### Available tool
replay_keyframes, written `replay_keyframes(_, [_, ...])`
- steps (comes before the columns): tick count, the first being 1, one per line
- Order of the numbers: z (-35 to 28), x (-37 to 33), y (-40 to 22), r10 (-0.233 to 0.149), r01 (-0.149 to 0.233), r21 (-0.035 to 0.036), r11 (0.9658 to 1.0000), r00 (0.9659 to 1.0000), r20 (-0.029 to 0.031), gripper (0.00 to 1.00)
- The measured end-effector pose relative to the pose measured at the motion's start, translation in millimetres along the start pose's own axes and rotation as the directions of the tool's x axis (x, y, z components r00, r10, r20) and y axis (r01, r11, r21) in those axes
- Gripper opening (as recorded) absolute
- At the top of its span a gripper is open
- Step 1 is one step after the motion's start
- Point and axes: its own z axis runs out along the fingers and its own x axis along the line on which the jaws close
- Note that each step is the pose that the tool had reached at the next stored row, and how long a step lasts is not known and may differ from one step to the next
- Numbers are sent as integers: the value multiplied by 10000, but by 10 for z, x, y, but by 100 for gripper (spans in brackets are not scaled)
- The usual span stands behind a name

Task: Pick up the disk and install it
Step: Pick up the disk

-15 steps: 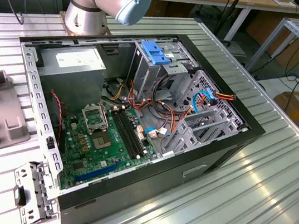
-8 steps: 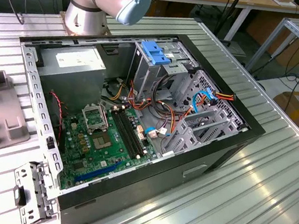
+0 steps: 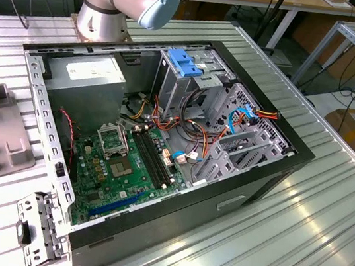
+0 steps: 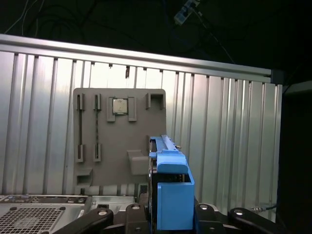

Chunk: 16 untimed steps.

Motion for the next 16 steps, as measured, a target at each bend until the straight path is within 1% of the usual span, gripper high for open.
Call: replay_keyframes(16, [-14,61,-64,0,0,0,10000,10000,0,36])
